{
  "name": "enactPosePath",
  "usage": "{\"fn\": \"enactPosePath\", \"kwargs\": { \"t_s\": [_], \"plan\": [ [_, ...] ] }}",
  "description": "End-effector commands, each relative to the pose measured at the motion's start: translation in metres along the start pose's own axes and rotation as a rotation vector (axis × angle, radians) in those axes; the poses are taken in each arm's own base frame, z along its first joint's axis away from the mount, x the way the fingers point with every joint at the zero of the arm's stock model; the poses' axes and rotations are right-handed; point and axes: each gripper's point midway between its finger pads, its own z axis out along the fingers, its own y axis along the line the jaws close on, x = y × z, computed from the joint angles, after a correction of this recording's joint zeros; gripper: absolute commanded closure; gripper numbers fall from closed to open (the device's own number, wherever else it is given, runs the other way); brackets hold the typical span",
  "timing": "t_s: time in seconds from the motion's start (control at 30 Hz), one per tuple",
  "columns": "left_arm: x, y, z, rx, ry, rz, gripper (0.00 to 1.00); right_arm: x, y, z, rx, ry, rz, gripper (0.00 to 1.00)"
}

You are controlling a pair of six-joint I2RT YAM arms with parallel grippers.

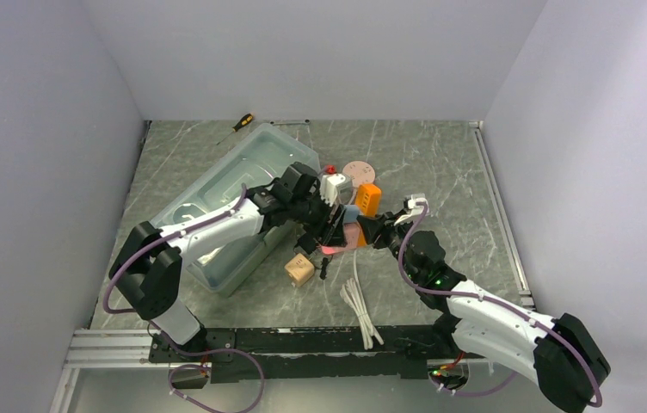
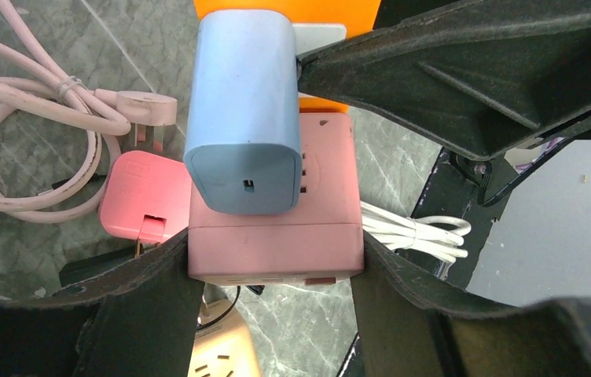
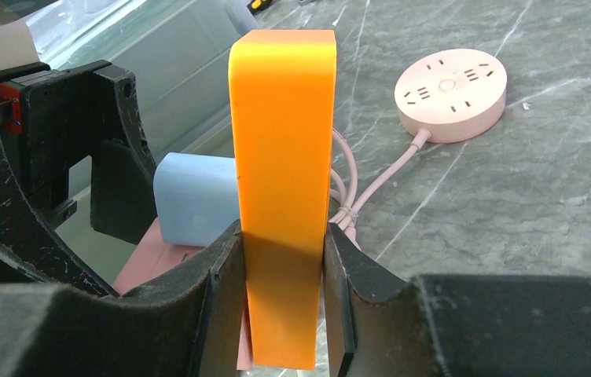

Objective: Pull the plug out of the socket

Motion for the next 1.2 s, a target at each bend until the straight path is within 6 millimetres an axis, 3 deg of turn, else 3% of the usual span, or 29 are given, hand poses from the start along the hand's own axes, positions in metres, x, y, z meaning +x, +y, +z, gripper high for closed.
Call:
{"fn": "enactPosePath", "kwargs": {
  "t_s": [0.0,0.17,0.33,0.47,0.83,1.03,1.17],
  "plan": [
    [-0.012,0.007,-0.012,0.009,-0.028,0.023,1.0,-0.047,0.02,-0.001,-0.067,-0.163,0.029,1.0],
    [-0.018,-0.016,-0.022,0.123,-0.06,0.103,1.0,-0.045,0.026,0.0,-0.099,-0.157,0.029,1.0],
    [-0.019,-0.023,-0.028,0.15,-0.064,0.13,1.0,-0.043,0.03,0.002,-0.119,-0.143,0.029,1.0],
    [-0.019,-0.012,-0.026,0.086,-0.057,0.107,1.0,-0.042,0.027,0.004,-0.103,-0.143,0.021,1.0],
    [-0.004,0.05,-0.021,-0.242,0.015,-0.065,1.0,-0.04,0.015,0.008,-0.024,-0.126,0.023,1.0],
    [-0.001,0.057,-0.02,-0.259,0.031,-0.085,1.0,-0.037,0.015,0.01,-0.021,-0.116,0.023,1.0],
    [-0.005,0.048,-0.021,-0.207,0.016,-0.053,1.0,-0.039,0.015,0.008,-0.028,-0.126,0.026,1.0]
  ]
}}
